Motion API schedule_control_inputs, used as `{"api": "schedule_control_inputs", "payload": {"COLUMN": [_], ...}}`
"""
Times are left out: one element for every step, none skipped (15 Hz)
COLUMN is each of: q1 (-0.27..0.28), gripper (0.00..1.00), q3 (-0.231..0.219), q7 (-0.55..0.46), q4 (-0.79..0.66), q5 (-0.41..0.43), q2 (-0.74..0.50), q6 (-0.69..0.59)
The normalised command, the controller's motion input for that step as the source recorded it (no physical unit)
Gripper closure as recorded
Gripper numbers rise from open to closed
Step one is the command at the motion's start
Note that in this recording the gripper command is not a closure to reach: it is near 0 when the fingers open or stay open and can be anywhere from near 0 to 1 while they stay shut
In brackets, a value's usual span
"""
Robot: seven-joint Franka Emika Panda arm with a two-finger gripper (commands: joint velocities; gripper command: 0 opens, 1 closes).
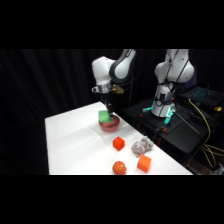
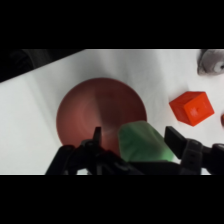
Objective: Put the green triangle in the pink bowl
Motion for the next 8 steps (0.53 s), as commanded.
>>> {"api": "schedule_control_inputs", "payload": {"q1": [0.026,0.022,0.017,0.015,0.015,0.014,0.016,0.017], "gripper": [0.0,0.0,0.0,0.0,0.0,0.0,0.0,0.0], "q3": [0.03,0.026,0.024,0.021,0.02,0.018,0.019,0.018], "q7": [0.05,0.04,0.03,0.02,0.02,0.03,0.04,0.05], "q4": [0.09,0.09,0.08,0.08,0.07,0.07,0.07,0.08], "q5": [0.108,0.111,0.122,0.122,0.119,0.116,0.114,0.109], "q2": [0.03,0.03,0.02,0.02,0.01,0.01,0.01,0.01], "q6": [0.04,0.04,0.04,0.05,0.05,0.05,0.05,0.04]}}
